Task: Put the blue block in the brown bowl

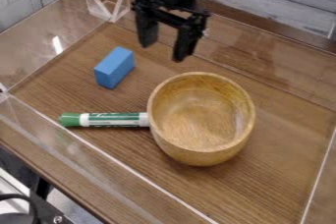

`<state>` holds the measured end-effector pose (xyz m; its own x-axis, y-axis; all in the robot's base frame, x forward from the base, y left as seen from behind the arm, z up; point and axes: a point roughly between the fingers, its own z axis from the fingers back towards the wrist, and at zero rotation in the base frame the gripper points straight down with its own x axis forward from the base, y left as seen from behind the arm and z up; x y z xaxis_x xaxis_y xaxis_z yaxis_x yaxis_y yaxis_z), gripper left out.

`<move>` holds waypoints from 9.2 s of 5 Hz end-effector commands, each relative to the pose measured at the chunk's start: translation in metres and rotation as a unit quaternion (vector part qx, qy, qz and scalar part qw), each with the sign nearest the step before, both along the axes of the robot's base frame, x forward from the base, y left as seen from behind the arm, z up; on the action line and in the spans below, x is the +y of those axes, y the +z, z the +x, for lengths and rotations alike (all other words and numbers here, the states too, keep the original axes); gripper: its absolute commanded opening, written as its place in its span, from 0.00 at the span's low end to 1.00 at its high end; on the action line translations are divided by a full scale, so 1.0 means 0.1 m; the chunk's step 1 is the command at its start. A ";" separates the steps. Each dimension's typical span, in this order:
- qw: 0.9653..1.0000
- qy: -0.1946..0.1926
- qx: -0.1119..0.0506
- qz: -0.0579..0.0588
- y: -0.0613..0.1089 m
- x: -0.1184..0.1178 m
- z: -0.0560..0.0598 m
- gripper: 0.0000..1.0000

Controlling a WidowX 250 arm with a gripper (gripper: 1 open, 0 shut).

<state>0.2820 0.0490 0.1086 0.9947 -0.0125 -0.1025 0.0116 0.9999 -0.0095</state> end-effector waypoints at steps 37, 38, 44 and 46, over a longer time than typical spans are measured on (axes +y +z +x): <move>0.997 -0.042 -0.071 -0.011 0.37 -0.60 -0.37 0.00; 0.997 -0.030 -0.073 -0.011 0.39 -0.66 -0.38 0.00; 0.997 -0.012 -0.081 -0.014 0.30 -0.93 -0.42 0.00; 0.996 -0.013 -0.088 -0.021 0.22 -0.99 -0.43 0.00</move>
<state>0.2359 -0.0489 0.1193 0.9990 -0.0360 0.0270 0.0371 0.9985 -0.0397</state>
